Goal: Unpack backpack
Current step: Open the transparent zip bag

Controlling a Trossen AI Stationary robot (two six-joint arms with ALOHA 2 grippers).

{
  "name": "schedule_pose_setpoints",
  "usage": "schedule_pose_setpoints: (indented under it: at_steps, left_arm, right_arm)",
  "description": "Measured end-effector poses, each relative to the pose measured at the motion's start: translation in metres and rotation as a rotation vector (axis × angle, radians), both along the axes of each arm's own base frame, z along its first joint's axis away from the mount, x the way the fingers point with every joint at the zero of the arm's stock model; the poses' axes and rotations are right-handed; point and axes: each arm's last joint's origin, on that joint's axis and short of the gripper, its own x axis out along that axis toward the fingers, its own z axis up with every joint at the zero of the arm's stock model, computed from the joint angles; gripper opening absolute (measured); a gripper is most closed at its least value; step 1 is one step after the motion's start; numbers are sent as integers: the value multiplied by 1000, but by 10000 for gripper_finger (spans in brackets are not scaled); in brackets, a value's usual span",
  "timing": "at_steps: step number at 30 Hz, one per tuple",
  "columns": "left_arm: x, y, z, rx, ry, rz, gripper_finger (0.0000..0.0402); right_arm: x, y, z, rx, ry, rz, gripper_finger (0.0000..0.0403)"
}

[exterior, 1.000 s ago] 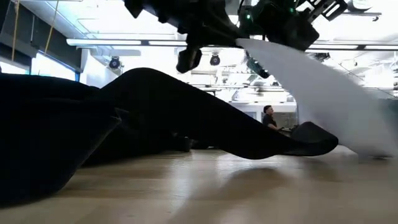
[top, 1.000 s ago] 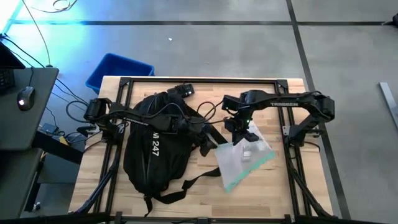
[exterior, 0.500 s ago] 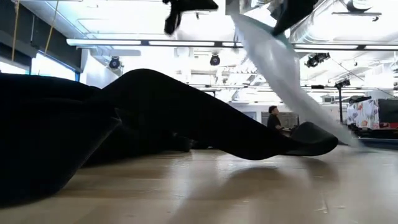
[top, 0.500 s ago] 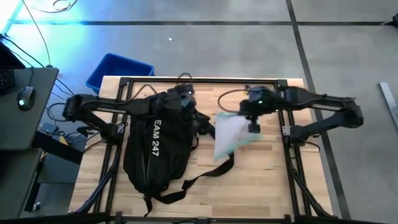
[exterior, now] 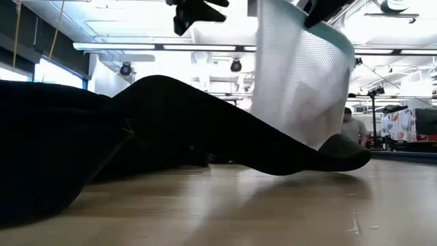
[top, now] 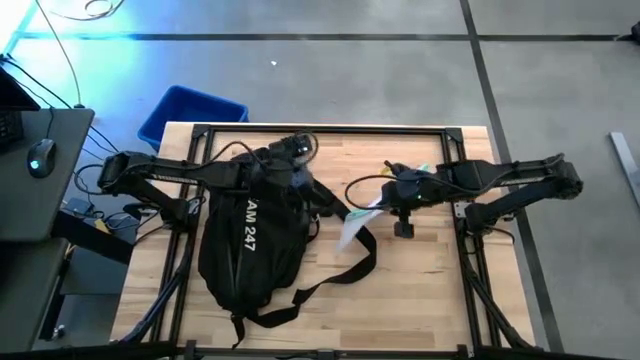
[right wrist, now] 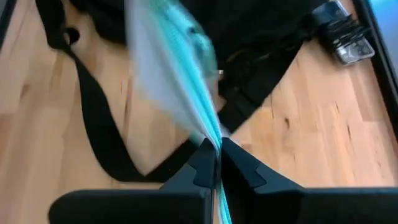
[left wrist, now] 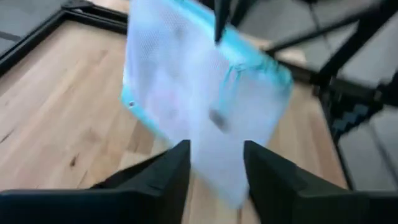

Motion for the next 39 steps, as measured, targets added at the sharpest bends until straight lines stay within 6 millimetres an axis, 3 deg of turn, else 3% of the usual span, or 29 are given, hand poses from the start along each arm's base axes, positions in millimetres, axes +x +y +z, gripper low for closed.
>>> schedule_pose_setpoints:
  at_steps: [7,19,26,32,39]
  left_arm:
    - [14,-13,-10,6,-23,-31,187]
    - [35,-18,-43,-5,46,120,189]
    - [30,-16,-44,-26,79,201,188]
    - [30,-18,-38,50,51,98,188]
    - [29,-18,-36,104,45,95,186]
  right_arm:
    - [6,-1,-2,17,-36,-125,0]
    - [17,1,-8,38,-37,-134,0]
    - [28,8,-19,59,-6,-103,0]
    - [37,15,-28,61,17,-71,0]
    - [40,17,-30,60,22,-67,0]
